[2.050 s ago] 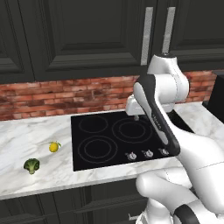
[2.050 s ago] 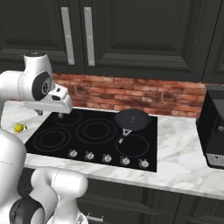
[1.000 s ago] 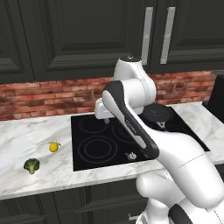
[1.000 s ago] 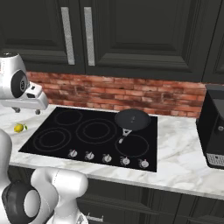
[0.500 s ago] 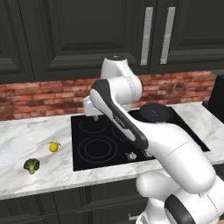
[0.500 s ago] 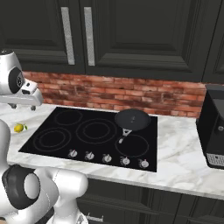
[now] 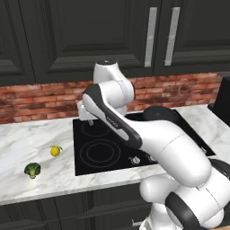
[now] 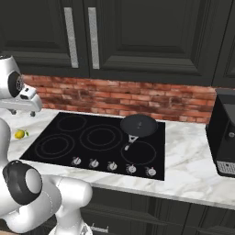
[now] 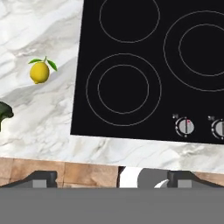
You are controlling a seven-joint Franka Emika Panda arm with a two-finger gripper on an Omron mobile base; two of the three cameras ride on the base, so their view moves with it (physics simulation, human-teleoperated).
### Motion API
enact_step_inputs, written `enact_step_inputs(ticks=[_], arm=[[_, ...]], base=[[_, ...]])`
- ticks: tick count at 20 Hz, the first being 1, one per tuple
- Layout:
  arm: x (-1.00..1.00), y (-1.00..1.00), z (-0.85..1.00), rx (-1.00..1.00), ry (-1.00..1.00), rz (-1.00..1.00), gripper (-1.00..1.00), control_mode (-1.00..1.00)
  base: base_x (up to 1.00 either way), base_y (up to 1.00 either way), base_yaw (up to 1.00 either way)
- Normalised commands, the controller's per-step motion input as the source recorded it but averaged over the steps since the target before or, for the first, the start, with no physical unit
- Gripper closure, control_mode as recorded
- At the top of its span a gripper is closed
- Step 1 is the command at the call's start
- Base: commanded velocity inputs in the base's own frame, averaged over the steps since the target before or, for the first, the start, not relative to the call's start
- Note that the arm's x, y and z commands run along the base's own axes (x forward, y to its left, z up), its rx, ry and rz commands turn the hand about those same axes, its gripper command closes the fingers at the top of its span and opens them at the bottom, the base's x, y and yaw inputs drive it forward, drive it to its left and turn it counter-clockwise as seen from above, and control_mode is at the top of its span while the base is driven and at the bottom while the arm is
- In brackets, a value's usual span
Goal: Put the lemon and broccoli in the pan. Then turn on the rear right burner and set the heat to medium.
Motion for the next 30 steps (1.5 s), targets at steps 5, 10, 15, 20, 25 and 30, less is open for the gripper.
enact_step_inputs(ticks=[5, 10, 15, 20, 25, 30], arm=[[0.0, 0.19, -0.52, 0.03, 0.17, 0.0, -1.0, -1.0], [0.0, 0.06, -0.48, 0.15, 0.1, 0.0, -1.0, -1.0], [0.0, 0.3, -0.12, 0.05, 0.03, 0.0, -1.0, -1.0], [0.0, 0.45, 0.0, -0.02, -0.05, 0.0, -1.0, -1.0], [0.01, 0.47, 0.0, 0.0, -0.05, 0.0, -1.0, -1.0], [0.0, 0.33, 0.0, 0.0, -0.03, 0.0, -1.0, -1.0]], base=[[0.0, 0.0, 0.0], [0.0, 0.0, 0.0], [0.0, 0.0, 0.0], [0.0, 0.0, 0.0], [0.0, 0.0, 0.0], [0.0, 0.0, 0.0]])
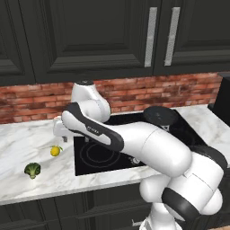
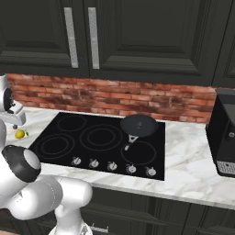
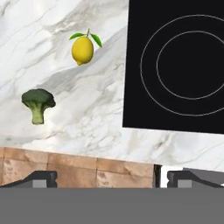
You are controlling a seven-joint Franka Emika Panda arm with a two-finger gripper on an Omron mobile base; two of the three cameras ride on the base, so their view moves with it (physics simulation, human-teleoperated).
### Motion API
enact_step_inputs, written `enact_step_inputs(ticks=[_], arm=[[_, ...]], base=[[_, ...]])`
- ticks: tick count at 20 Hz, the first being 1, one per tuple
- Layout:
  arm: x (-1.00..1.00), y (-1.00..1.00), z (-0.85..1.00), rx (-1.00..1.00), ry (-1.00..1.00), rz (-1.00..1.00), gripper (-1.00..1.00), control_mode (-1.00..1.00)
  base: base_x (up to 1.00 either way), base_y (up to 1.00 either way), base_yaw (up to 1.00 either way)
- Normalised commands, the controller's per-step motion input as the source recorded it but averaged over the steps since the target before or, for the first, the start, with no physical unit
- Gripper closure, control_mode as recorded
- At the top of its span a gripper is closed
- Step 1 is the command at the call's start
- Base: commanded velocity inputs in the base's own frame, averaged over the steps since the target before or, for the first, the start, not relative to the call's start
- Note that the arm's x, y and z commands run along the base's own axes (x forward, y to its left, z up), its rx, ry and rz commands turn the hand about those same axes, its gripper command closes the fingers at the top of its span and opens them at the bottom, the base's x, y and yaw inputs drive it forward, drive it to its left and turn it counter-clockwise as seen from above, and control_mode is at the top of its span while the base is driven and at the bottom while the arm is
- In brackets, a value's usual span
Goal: Put the lemon and broccoli in the pan. Then turn on the rear right burner and set the heat to medium.
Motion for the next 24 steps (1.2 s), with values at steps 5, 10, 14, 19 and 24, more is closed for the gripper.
enact_step_inputs(ticks=[5, 10, 14, 19, 24], arm=[[0.0, 0.23, 0.0, 0.0, -0.01, 0.0, -1.0, -1.0], [0.03, 0.21, 0.0, 0.0, 0.0, 0.0, -1.0, -1.0], [0.16, 0.2, -0.02, 0.0, 0.0, -0.02, -1.0, -1.0], [0.26, 0.2, -0.07, -0.02, 0.0, -0.04, -1.0, -1.0], [0.14, 0.15, -0.14, 0.0, 0.0, -0.01, -1.0, -1.0]], base=[[0.0, 0.0, 0.0], [0.0, 0.0, 0.0], [0.0, 0.0, 0.0], [0.0, 0.0, 0.0], [0.0, 0.0, 0.0]])
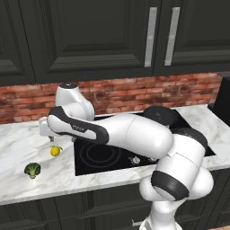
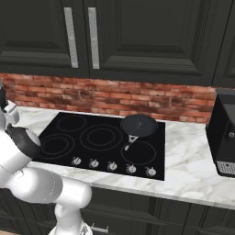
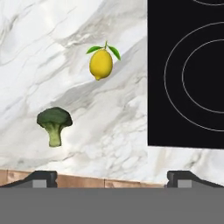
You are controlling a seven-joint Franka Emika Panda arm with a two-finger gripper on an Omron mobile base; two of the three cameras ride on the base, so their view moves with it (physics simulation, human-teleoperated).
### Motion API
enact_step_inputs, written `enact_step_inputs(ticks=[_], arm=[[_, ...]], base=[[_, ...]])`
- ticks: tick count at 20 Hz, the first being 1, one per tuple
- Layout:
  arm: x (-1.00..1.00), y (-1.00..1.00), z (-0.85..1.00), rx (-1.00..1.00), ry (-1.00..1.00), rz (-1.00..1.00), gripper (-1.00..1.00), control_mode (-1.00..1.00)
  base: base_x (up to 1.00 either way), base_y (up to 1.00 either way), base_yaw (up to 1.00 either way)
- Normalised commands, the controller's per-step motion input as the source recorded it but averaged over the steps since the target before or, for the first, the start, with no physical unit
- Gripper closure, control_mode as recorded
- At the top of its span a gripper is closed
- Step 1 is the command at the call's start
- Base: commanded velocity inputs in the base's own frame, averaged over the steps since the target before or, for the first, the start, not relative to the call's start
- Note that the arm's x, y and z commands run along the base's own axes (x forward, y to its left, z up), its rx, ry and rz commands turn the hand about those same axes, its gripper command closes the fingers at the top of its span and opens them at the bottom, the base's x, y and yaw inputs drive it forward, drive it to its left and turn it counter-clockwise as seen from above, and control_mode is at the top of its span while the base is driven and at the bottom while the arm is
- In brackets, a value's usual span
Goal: Put the lemon and broccoli in the pan. Then turn on the rear right burner and set the heat to medium.
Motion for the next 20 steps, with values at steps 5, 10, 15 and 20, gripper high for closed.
enact_step_inputs(ticks=[5, 10, 15, 20], arm=[[0.0, 0.04, -0.25, 0.0, 0.0, 0.04, -1.0, -1.0], [0.0, 0.09, -0.01, 0.0, 0.0, 0.13, -1.0, -1.0], [0.0, 0.43, 0.0, 0.0, 0.01, 0.14, -1.0, -1.0], [0.0, 0.58, 0.0, 0.0, 0.01, 0.14, -1.0, -1.0]], base=[[0.0, 0.0, 0.0], [0.0, 0.0, 0.0], [0.0, 0.0, 0.0], [0.0, 0.0, 0.0]])
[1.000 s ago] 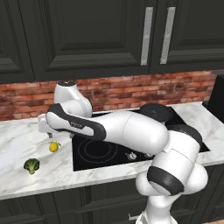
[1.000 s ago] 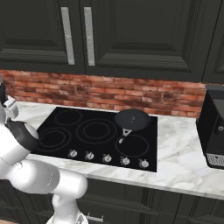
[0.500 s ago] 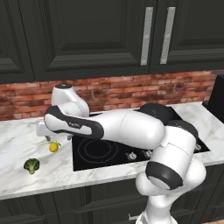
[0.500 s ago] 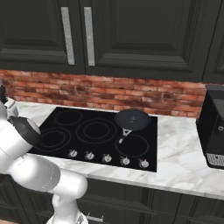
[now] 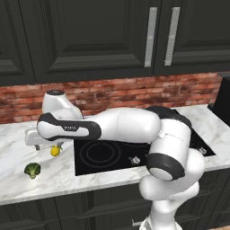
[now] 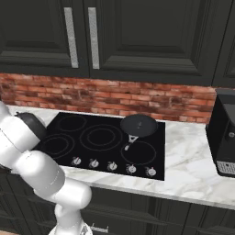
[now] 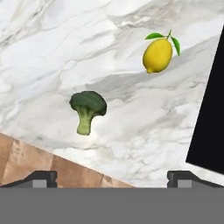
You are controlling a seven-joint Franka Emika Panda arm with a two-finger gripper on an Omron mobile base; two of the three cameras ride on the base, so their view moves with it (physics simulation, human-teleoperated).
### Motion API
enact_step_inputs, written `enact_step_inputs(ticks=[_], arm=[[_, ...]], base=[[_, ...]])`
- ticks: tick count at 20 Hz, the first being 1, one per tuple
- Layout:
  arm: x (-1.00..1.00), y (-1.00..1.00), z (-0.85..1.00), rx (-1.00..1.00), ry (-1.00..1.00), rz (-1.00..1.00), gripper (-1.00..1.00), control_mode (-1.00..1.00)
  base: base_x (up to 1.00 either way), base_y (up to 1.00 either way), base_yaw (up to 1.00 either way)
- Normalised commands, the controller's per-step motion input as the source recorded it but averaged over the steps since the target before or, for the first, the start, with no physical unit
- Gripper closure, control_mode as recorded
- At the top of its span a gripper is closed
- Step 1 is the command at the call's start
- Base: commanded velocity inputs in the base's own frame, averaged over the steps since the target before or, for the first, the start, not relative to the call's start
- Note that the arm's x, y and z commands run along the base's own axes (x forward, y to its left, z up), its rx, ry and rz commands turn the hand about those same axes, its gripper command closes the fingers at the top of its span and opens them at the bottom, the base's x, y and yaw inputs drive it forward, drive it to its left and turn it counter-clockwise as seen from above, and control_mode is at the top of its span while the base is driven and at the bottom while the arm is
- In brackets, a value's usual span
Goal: Put the lemon and broccoli in the pan. Then turn on the rear right burner and set the heat to medium.
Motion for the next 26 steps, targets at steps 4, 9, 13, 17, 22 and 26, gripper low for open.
enact_step_inputs(ticks=[4, 9, 13, 17, 22, 26], arm=[[0.0, 0.46, -0.02, -0.01, 0.0, 0.01, -1.0, -1.0], [0.01, 0.18, -0.1, -0.01, 0.0, 0.0, -1.0, -1.0], [0.09, 0.01, -0.37, 0.0, 0.0, 0.0, -1.0, -1.0], [0.1, 0.05, -0.39, 0.0, 0.06, 0.0, -1.0, -1.0], [0.05, 0.07, -0.37, 0.0, 0.06, 0.0, -1.0, -1.0], [0.01, 0.13, -0.16, 0.0, 0.02, 0.0, -1.0, -1.0]], base=[[0.0, 0.0, 0.0], [0.0, 0.0, 0.0], [0.0, 0.0, 0.0], [0.0, 0.0, 0.0], [0.0, 0.0, 0.0], [0.0, 0.0, 0.0]])
